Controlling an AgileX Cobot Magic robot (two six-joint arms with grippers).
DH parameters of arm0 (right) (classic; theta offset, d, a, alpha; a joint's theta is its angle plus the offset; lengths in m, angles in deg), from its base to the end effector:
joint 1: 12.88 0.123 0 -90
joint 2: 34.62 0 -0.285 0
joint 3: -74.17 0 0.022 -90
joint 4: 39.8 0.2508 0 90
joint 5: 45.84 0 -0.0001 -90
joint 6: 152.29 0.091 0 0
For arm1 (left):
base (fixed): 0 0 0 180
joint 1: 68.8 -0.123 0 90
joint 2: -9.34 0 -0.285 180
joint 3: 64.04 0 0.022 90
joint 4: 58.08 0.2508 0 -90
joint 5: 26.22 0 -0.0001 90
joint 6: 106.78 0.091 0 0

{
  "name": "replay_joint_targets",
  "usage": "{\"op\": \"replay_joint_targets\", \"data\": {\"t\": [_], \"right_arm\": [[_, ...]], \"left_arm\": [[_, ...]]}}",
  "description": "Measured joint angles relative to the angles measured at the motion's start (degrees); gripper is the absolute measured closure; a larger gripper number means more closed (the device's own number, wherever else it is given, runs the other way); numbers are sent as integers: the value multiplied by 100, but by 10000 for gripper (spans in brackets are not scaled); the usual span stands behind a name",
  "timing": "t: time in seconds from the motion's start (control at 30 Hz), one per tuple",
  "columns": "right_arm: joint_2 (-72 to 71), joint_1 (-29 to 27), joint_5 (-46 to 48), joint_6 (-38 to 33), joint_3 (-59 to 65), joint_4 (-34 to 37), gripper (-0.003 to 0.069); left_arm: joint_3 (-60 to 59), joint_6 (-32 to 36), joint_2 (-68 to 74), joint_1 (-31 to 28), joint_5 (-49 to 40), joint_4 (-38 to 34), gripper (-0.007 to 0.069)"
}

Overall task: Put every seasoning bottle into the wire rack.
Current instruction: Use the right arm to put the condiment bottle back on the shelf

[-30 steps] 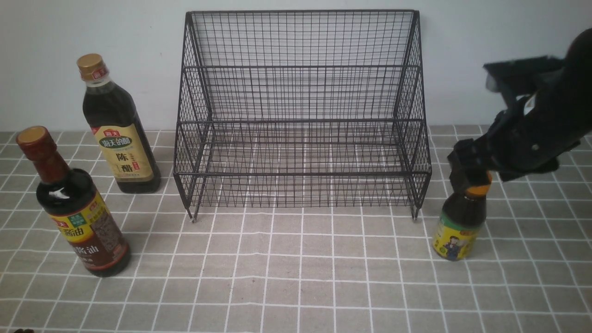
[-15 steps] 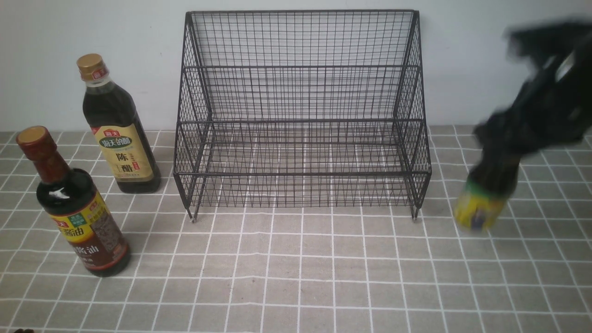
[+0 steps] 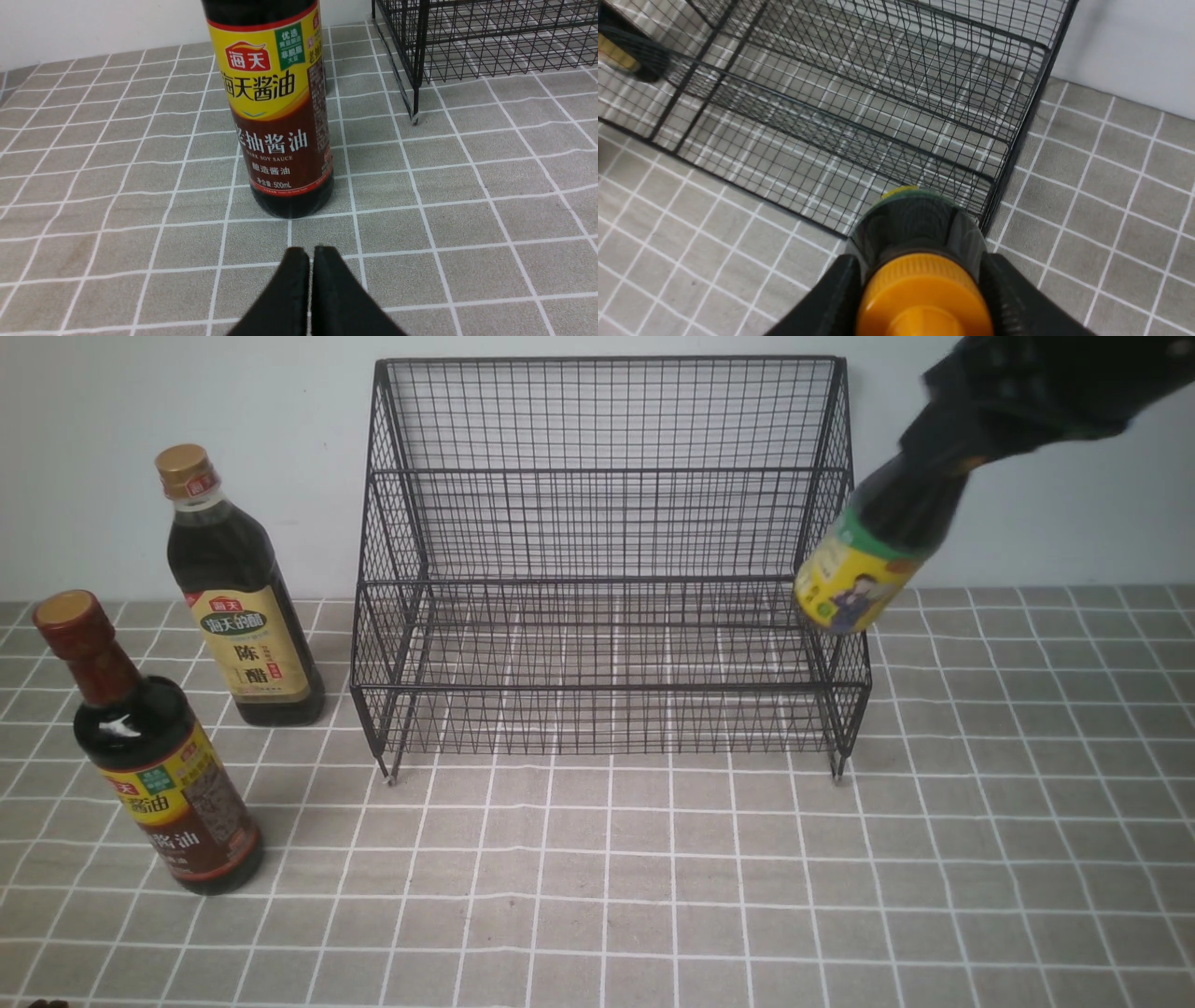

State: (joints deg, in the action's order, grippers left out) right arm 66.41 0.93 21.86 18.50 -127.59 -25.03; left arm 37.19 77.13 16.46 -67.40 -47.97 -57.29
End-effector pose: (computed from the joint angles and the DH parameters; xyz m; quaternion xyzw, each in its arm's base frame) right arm 0.3307 0.1034 0.3974 -0.1770 0.9343 0.1391 0.2765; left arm 0.0525 -0.0008 0.1706 0.0410 0.8061 0.0188 0.5900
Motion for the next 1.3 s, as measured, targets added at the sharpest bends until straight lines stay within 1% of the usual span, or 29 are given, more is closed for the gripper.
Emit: {"op": "replay_joint_targets", "data": {"t": [0.2,0.73,0.9,0.97,1.0,1.03,1.07,1.1,1.17,1.23,1.3], "right_arm": [[513,0,-383,-65,-19,-20,361],[1419,59,-589,-298,-19,105,361],[1579,251,-671,-420,-25,-216,358],[1579,310,-682,-414,-30,-328,346],[1579,396,-754,-387,-30,-494,312],[1579,403,-765,-387,-30,-510,312],[1579,468,-811,-329,-49,-633,258],[1574,474,-817,-329,-49,-653,258],[1543,526,-811,-161,-68,-773,192],[1428,537,-771,-3,-68,-839,161],[1204,543,-719,66,-68,-895,153]], "left_arm": [[0,0,0,0,0,0,631],[0,0,0,0,0,0,631],[0,0,0,0,0,0,631],[0,0,0,0,0,0,631],[0,0,0,0,0,0,631],[0,0,0,0,0,0,631],[0,0,0,0,0,0,631],[0,0,0,0,0,0,631],[0,0,0,0,0,0,631],[0,0,0,0,0,0,631],[0,0,0,0,0,0,631]]}}
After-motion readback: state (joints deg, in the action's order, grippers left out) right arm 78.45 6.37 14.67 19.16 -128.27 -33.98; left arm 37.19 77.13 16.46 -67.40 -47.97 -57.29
